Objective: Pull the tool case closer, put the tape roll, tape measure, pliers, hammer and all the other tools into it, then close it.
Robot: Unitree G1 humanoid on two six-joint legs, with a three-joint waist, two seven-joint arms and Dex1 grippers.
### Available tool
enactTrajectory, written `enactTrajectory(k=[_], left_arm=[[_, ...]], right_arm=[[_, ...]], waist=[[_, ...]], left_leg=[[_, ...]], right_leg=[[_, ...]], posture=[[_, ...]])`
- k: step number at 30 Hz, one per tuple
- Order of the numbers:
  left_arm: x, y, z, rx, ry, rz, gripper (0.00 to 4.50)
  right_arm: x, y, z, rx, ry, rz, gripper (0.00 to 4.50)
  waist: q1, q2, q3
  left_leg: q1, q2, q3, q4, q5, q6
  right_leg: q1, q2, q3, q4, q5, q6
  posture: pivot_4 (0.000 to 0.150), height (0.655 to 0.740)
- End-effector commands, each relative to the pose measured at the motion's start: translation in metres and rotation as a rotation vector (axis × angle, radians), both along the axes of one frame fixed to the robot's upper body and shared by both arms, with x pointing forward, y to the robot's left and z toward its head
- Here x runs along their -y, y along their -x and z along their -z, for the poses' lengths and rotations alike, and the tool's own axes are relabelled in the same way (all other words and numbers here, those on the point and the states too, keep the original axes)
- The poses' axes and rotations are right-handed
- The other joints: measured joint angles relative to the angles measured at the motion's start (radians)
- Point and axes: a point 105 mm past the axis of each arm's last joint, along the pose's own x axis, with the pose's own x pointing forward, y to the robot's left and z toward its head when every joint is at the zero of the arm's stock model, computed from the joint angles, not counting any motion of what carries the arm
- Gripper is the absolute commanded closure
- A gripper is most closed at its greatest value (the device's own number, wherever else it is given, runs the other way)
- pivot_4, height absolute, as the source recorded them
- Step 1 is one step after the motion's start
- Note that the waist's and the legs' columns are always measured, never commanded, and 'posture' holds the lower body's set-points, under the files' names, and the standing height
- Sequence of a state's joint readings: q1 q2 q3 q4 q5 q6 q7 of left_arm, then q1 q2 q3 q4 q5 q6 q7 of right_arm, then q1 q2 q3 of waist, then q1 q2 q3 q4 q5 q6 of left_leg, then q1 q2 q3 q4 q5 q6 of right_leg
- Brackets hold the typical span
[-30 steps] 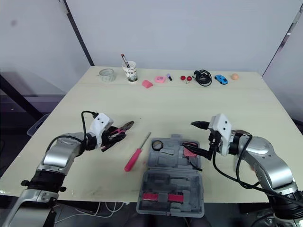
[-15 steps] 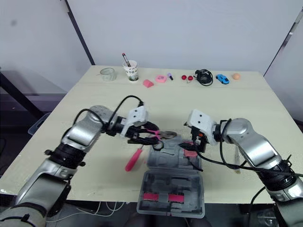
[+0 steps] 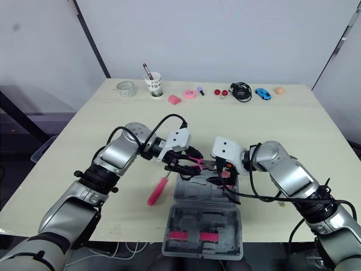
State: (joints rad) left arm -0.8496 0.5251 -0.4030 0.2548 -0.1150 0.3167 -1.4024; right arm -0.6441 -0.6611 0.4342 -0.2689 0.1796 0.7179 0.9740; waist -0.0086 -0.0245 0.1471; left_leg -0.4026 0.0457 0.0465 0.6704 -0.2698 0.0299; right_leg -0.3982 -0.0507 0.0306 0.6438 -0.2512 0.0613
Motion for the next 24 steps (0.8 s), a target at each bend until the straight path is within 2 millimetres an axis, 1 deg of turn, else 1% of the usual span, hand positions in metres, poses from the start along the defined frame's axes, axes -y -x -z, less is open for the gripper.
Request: enactTrajectory(k=[1,3,4,5,12,17,19,21,22,24], left_arm=[[0.003,-0.001,-0.012,0.061,0.007,0.027,2.03],[0.003,-0.001,-0.012,0.055,0.016,0.02,2.03],[0.003,-0.001,-0.012,0.056,0.016,0.02,2.03],[0.003,-0.001,-0.012,0.057,0.016,0.021,2.03],[0.002,0.0,-0.011,0.05,0.022,0.016,2.03],[-0.007,0.004,-0.008,0.003,0.024,0.035,2.03],[-0.012,0.005,-0.006,0.003,0.028,0.038,1.01],[-0.018,0.003,-0.006,0.003,0.04,0.013,0.24],[-0.021,0.002,-0.007,0.005,0.059,0.004,0.07],[-0.027,0.001,-0.008,0.004,0.089,-0.028,0.07]], right_arm=[[-0.007,0.0,-0.014,0.055,-0.01,-0.028,1.72],[-0.008,0.0,-0.014,0.056,-0.013,-0.028,2.87],[-0.009,0.0,-0.014,0.057,-0.012,-0.029,3.31],[-0.009,-0.001,-0.013,0.056,-0.012,-0.029,3.55],[-0.009,-0.002,-0.01,0.055,-0.007,-0.026,3.54],[0.001,-0.002,-0.007,0.064,0.011,-0.004,3.54],[0.005,-0.002,-0.008,0.064,0.0,0.009,3.54],[0.01,-0.001,-0.011,0.056,-0.025,0.026,3.54],[0.013,-0.001,-0.011,0.057,-0.032,0.035,3.54],[0.02,0.0,-0.01,0.059,-0.032,0.053,3.54]], waist=[[0.0,0.0,0.0],[-0.001,0.0,0.0],[-0.001,0.0,0.0],[0.0,0.0,0.0],[-0.001,0.0,0.0],[-0.001,0.0,0.0],[-0.001,0.0,0.0],[-0.001,0.0,0.0],[0.0,0.0,0.0],[0.0,0.0,0.0]], left_leg=[[0.0,0.0,0.0,0.0,0.0,0.0],[0.0,0.0,0.0,0.0,0.0,0.0],[0.0,0.0,0.0,0.0,0.0,0.0],[0.0,0.0,0.0,0.0,0.0,0.0],[0.0,0.0,0.0,0.0,0.0,0.0],[0.0,0.0,0.0,0.0,0.0,0.0],[0.0,0.0,0.0,0.0,0.0,0.0],[0.0,0.0,0.0,0.0,0.0,0.0],[0.0,0.0,0.0,0.0,0.0,0.0],[0.0,0.0,0.0,0.0,0.0,0.0]], right_leg=[[0.0,0.0,0.0,0.0,0.0,0.0],[0.0,0.0,0.0,0.0,0.0,0.0],[0.0,0.0,0.0,0.0,0.0,0.0],[0.0,0.0,0.0,0.0,0.0,0.0],[0.0,0.0,0.0,0.0,0.0,0.0],[0.0,0.0,0.0,0.0,0.0,0.0],[0.0,0.0,0.0,0.0,0.0,0.0],[0.0,0.0,0.0,0.0,0.0,0.0],[0.0,0.0,0.0,0.0,0.0,0.0],[0.0,0.0,0.0,0.0,0.0,0.0]], posture=[[0.15,0.74],[0.15,0.74],[0.15,0.74],[0.15,0.74],[0.15,0.74],[0.15,0.74],[0.15,0.74],[0.15,0.74],[0.15,0.74],[0.15,0.74]])
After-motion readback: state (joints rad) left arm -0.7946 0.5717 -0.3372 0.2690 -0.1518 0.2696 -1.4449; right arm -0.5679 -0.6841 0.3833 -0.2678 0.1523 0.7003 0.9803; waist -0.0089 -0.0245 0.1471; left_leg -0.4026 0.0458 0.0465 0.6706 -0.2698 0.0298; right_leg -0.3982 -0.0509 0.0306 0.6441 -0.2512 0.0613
